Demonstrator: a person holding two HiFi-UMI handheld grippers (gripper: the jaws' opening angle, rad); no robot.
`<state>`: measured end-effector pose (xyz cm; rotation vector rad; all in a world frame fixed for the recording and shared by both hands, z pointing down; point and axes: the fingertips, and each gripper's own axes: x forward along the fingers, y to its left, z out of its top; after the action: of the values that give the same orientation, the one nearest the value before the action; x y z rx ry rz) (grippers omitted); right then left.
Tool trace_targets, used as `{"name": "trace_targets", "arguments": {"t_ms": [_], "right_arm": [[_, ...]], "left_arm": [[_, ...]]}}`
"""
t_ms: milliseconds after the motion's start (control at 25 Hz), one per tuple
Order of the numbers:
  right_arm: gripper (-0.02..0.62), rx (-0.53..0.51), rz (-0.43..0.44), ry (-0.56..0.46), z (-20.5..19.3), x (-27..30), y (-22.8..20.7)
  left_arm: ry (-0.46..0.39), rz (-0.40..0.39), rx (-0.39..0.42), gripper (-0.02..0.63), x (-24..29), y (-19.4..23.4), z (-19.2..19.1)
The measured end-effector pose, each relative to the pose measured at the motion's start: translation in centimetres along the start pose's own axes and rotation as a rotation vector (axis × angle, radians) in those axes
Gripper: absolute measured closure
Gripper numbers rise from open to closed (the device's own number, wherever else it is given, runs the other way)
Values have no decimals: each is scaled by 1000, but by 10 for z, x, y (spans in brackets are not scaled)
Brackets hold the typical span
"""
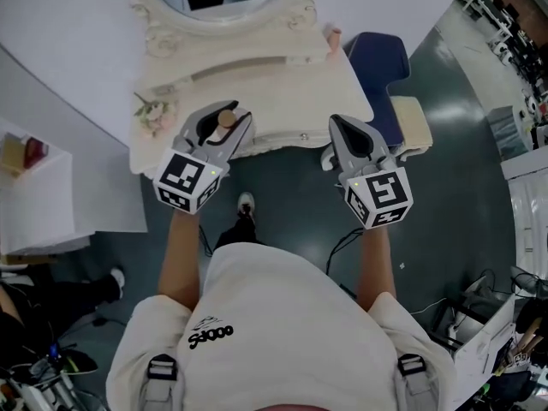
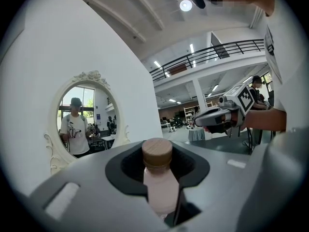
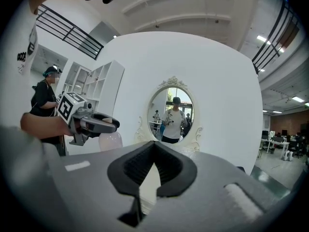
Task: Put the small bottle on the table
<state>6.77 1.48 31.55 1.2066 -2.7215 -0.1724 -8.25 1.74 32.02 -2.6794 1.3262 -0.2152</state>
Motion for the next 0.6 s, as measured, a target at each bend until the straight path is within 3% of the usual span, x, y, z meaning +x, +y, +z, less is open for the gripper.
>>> {"name": "trace_targets", "arguments": {"t_ms": [280, 600], "right_arm": [[594, 6, -11, -11, 21, 80, -36], [594, 30, -52, 37, 10, 148, -77]], "left_arm": [[-7, -36, 5, 471, 57, 75, 4], [1, -97, -10, 471, 122, 137, -7]]}}
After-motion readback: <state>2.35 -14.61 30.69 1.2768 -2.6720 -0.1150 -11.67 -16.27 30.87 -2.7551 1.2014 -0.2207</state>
